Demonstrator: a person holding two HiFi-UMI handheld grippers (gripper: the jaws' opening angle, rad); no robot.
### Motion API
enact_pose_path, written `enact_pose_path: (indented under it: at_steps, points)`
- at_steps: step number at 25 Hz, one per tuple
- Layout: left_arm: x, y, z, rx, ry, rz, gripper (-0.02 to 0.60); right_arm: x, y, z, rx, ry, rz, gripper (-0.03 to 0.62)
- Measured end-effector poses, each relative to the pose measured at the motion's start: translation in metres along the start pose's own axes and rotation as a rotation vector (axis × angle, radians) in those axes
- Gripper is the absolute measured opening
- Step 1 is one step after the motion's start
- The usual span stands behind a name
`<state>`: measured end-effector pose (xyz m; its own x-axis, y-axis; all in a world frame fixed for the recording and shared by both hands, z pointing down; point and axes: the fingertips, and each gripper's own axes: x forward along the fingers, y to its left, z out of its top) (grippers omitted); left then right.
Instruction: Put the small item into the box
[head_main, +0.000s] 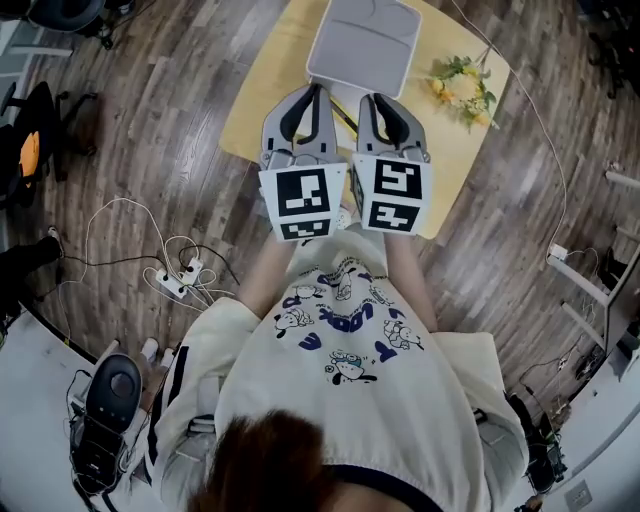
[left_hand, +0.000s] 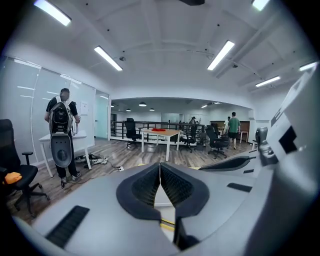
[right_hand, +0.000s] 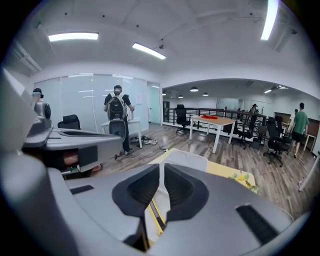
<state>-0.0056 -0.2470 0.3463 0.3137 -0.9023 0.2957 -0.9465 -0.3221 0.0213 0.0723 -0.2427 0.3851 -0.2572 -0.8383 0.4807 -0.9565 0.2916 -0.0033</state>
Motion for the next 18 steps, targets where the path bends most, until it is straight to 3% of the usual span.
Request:
enact_pose_path:
  at_steps: [5, 18]
  points:
    - [-0.013, -0.002, 0.022, 0.007, -0.071, 0.03, 0.017, -0.021, -0.003, 0.028, 0.026, -0.125, -0.006, 0.046]
    - [-0.051, -0.006, 0.055, 0.028, -0.186, 0.078, 0.017, -0.064, 0.005, 0.066, 0.005, -0.312, -0.006, 0.041]
